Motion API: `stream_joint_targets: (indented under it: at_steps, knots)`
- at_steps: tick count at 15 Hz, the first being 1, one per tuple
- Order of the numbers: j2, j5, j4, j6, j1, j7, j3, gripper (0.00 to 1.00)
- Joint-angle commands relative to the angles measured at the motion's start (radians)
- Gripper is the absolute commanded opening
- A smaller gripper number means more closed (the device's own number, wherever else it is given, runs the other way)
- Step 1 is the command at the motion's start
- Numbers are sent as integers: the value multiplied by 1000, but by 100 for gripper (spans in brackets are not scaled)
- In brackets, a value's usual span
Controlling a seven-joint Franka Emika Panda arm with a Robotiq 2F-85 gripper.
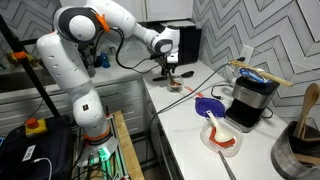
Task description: Move the wooden spoon to the right
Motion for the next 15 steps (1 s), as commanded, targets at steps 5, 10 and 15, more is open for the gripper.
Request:
stream_joint_targets:
  at_steps: [5, 10, 15]
  knots:
    - [56, 108, 80, -188, 33, 73, -8, 100]
    - [9, 93, 70, -26, 31, 84, -13, 100]
    - [40, 110, 35, 94, 47, 99, -1, 100]
